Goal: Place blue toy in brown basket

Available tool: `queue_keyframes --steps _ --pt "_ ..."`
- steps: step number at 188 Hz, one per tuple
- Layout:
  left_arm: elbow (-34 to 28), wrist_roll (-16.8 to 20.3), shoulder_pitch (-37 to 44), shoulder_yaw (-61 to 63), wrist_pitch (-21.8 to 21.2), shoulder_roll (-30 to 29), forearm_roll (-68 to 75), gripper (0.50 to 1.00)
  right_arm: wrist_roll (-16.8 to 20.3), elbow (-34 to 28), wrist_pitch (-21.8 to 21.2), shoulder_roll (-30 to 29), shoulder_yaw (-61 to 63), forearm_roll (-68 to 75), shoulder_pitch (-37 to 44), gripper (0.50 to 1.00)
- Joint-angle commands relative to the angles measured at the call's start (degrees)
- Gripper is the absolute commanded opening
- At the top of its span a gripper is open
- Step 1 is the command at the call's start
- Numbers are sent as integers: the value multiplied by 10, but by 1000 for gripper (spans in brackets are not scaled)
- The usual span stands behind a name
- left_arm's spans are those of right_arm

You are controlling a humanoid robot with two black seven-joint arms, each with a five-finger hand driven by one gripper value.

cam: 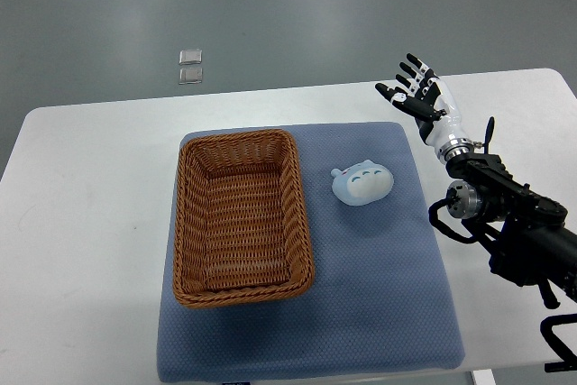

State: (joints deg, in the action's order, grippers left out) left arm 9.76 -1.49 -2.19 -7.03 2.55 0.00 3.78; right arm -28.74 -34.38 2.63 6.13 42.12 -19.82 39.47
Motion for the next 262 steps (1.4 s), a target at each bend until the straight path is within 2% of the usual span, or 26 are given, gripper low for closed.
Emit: queue_keyframes --steps 1,35,107,135,167,262 --pt "0 0 0 0 0 0 0 1000 0 0 -11 0 0 -23 -1 911" --pt "0 0 0 0 0 0 0 1000 -3 -2 -52 12 0 -65 -3 911" --pt "-1 0 -1 0 0 0 0 1000 -4 -8 -61 26 -14 -162 6 911" --pt "-1 0 -1 1 0 0 0 1000 -28 -16 -107 51 -50 -223 11 909" --pt "-4 0 -1 1 0 0 0 1000 -40 -76 -142 107 -97 -314 29 909" --pt "-4 0 -4 1 0 0 0 1000 -61 -153 -143 194 -230 -465 119 907"
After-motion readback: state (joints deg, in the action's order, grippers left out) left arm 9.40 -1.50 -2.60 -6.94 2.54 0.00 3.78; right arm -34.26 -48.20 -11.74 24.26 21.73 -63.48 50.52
